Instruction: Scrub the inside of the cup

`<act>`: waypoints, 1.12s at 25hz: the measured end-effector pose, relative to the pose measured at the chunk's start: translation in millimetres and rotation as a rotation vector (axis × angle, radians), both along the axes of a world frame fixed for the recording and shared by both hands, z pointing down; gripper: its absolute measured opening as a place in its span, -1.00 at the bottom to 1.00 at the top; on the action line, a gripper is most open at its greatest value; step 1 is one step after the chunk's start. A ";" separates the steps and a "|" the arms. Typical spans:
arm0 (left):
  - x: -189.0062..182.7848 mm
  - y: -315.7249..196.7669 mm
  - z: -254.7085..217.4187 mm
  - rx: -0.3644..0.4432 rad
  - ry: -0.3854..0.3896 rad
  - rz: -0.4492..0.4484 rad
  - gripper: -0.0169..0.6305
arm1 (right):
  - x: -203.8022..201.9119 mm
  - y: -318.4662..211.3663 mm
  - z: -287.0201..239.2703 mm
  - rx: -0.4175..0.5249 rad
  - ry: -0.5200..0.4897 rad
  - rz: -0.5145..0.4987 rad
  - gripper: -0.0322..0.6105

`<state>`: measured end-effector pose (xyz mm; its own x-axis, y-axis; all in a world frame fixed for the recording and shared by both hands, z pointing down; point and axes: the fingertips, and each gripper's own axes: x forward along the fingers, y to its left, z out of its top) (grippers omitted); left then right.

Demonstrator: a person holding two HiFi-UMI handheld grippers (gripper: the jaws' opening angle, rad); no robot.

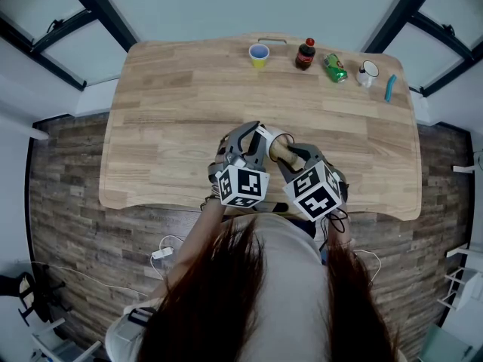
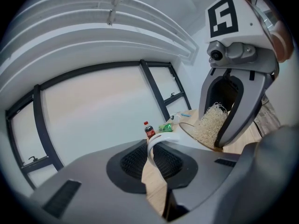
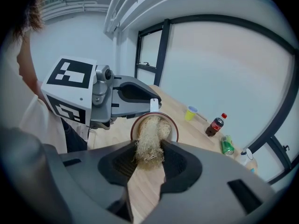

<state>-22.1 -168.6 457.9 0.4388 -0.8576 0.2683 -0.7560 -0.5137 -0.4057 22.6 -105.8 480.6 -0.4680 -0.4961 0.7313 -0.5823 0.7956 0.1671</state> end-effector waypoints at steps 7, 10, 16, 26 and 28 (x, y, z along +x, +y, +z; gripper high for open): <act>-6.7 -3.6 1.5 -0.023 0.034 -0.035 -0.81 | -0.5 -1.7 -3.8 0.014 -0.007 0.010 -0.44; -9.3 -4.5 1.0 -0.035 0.053 -0.051 -0.81 | -0.7 -2.4 -6.6 0.022 -0.014 0.016 -0.44; -14.2 -7.4 2.1 -0.078 0.122 -0.088 -0.81 | -0.3 -5.5 -13.9 0.047 -0.029 0.028 -0.44; -23.3 -12.9 4.8 -0.127 0.185 -0.148 -0.81 | -0.8 -11.6 -22.2 0.090 -0.054 0.056 -0.44; -24.7 -13.8 5.1 -0.137 0.199 -0.156 -0.81 | -0.6 -12.8 -24.3 0.101 -0.056 0.060 -0.45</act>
<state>-46.7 -182.4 463.1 0.3597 -0.8806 0.3086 -0.8881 -0.4246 -0.1762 21.9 -118.6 456.3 -0.4740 -0.5945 0.6495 -0.6393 0.7396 0.2104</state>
